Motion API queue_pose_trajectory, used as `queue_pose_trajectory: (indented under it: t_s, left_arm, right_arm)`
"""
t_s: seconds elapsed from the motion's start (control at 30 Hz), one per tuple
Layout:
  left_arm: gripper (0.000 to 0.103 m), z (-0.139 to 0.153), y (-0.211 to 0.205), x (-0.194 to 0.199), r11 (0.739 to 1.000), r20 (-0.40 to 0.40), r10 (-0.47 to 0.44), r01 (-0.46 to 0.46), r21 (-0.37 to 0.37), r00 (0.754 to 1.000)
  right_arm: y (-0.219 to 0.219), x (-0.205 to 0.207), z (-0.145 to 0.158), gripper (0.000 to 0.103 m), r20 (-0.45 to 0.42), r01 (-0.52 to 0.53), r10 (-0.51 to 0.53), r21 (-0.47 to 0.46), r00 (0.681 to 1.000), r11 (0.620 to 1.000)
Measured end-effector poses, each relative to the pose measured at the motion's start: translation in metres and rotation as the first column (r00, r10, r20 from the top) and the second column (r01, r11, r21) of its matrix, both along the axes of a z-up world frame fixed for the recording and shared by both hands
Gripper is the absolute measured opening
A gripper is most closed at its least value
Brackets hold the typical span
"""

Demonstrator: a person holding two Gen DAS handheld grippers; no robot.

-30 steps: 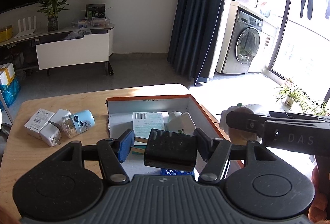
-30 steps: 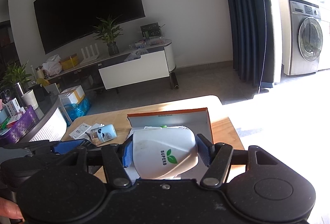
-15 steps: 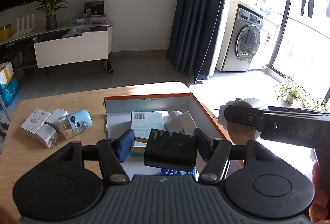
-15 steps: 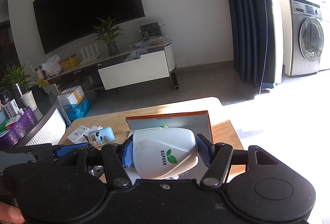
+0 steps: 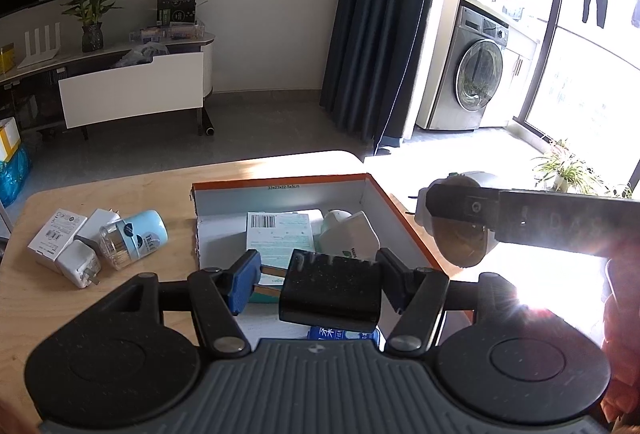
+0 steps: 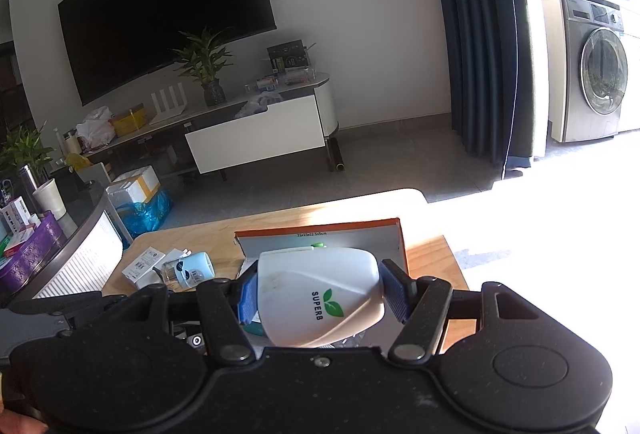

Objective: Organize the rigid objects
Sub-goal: 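Lower the white plug into the tray and open the right gripper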

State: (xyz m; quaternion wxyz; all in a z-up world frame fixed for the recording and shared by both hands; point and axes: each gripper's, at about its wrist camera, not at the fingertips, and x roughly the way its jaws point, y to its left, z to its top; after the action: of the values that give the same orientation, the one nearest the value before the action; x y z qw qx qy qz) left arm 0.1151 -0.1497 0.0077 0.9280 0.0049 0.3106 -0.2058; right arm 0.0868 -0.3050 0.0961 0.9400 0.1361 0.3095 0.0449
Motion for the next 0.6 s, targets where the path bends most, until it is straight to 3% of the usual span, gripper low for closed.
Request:
queue_pose_trajectory:
  t_s: [0.6]
  left_arm:
    - [0.064, -0.007, -0.013, 0.009, 1.0, -0.024, -0.029, 0.029, 0.003, 0.999]
  right_arm:
    - [-0.003, 0.011, -0.006, 0.074, -0.035, 0.018, -0.018, -0.001, 0.999, 1.0]
